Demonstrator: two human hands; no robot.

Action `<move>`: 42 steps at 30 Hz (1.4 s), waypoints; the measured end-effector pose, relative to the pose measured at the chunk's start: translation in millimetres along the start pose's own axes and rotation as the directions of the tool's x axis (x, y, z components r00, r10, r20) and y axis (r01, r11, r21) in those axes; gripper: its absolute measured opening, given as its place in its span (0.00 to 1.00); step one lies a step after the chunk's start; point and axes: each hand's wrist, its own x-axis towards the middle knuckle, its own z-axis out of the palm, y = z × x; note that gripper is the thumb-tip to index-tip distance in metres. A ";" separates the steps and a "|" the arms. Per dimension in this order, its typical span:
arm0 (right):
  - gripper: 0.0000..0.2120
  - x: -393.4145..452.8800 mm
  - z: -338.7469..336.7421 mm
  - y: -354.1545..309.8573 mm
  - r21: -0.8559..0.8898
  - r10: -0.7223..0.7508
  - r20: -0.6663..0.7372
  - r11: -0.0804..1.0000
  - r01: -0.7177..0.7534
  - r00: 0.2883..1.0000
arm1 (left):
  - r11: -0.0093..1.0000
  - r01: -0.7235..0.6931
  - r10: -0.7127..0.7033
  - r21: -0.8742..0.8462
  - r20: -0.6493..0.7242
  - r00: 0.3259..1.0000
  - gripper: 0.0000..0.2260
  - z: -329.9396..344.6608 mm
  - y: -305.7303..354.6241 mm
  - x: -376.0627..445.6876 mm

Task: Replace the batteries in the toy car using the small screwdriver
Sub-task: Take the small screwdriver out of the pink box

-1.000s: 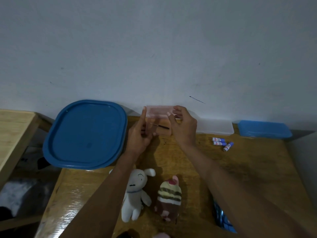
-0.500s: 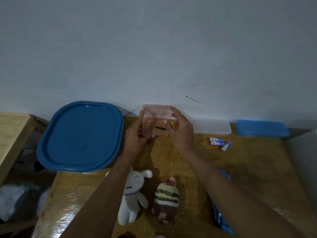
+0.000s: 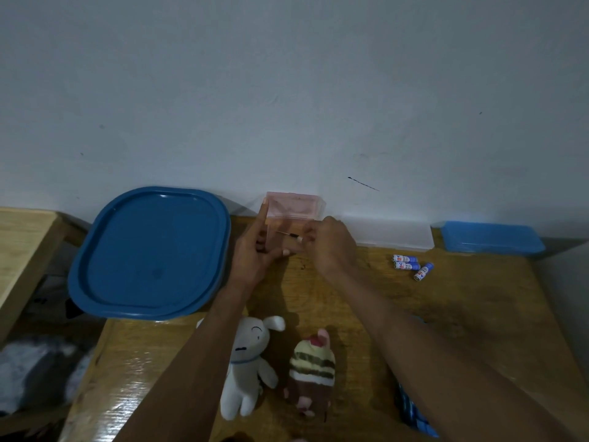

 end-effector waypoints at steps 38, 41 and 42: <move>0.14 -33.1 -4.0 26.4 0.200 -0.114 -0.058 0.972 0.123 0.992 | 0.971 0.114 -0.104 0.212 -0.058 0.993 0.25 -0.2 13.7 -12.3; 0.14 -37.0 -13.9 21.2 0.212 -0.100 -0.051 0.971 0.108 0.994 | 0.950 0.112 -0.115 0.292 -0.007 0.993 0.29 -4.6 24.0 -12.9; 0.14 -39.9 -19.6 19.1 0.217 -0.098 -0.063 0.970 0.110 0.993 | 0.937 0.120 -0.128 0.328 0.003 0.992 0.32 -5.2 28.2 -13.8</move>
